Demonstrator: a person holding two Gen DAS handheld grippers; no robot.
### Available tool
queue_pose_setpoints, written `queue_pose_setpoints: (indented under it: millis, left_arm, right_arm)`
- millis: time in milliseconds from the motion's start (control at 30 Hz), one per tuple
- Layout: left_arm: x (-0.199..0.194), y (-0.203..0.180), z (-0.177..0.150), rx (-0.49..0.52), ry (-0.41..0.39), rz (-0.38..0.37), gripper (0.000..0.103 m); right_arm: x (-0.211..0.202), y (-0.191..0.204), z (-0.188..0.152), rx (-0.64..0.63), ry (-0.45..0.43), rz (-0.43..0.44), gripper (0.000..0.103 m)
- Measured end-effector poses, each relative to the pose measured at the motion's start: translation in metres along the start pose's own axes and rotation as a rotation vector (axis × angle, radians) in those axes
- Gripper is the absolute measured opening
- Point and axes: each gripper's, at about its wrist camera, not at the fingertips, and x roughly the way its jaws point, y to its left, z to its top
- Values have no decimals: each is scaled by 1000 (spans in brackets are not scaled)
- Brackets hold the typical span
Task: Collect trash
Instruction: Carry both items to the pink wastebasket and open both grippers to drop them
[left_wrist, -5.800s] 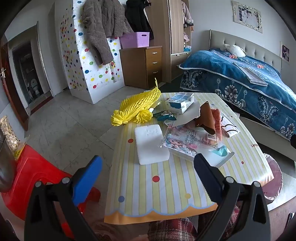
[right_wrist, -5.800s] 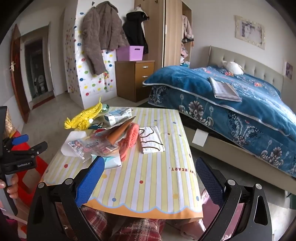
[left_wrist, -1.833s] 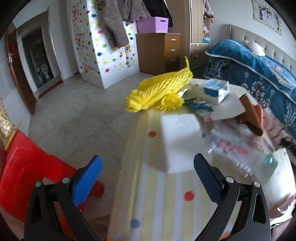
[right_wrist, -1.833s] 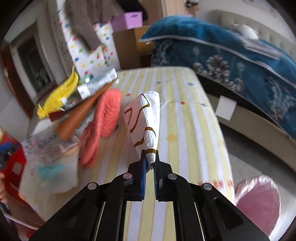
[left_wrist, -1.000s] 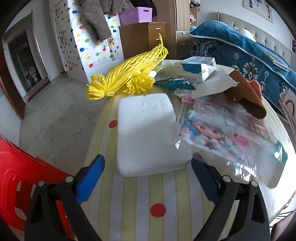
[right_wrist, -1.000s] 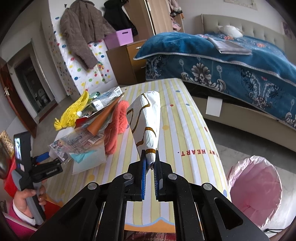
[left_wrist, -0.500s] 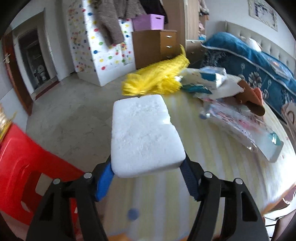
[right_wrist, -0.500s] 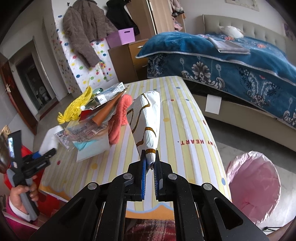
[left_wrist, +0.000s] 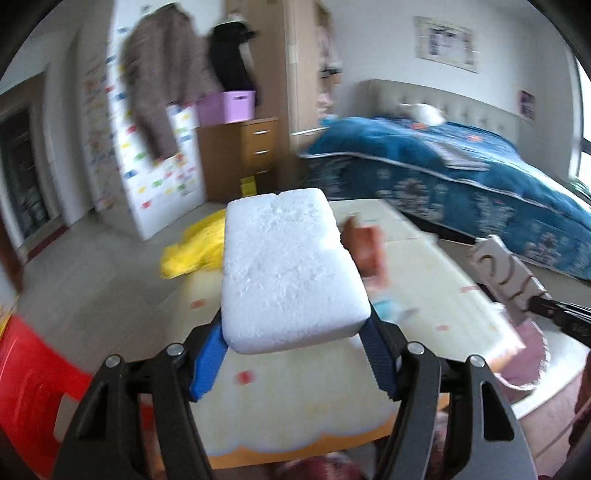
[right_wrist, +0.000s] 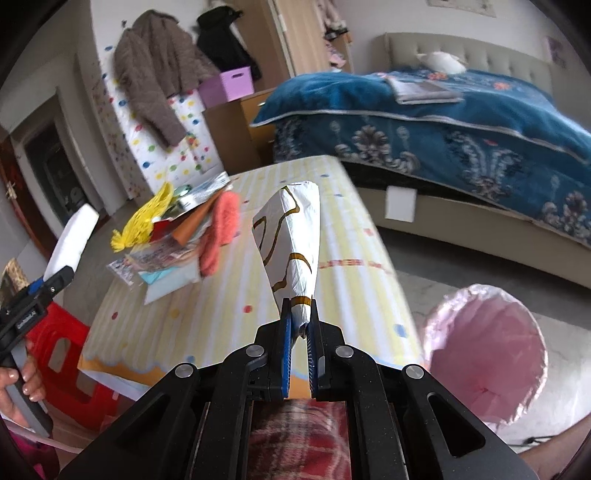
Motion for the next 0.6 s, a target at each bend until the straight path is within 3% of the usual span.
queue_pose_setpoints:
  millis: [233, 600]
  left_arm:
    - [40, -95, 21, 154, 9, -164, 65]
    - [98, -235, 10, 331, 112, -412, 66]
  right_arm:
    - [-22, -59, -11, 101, -27, -80, 7]
    - [-36, -173, -37, 303, -28, -262, 8]
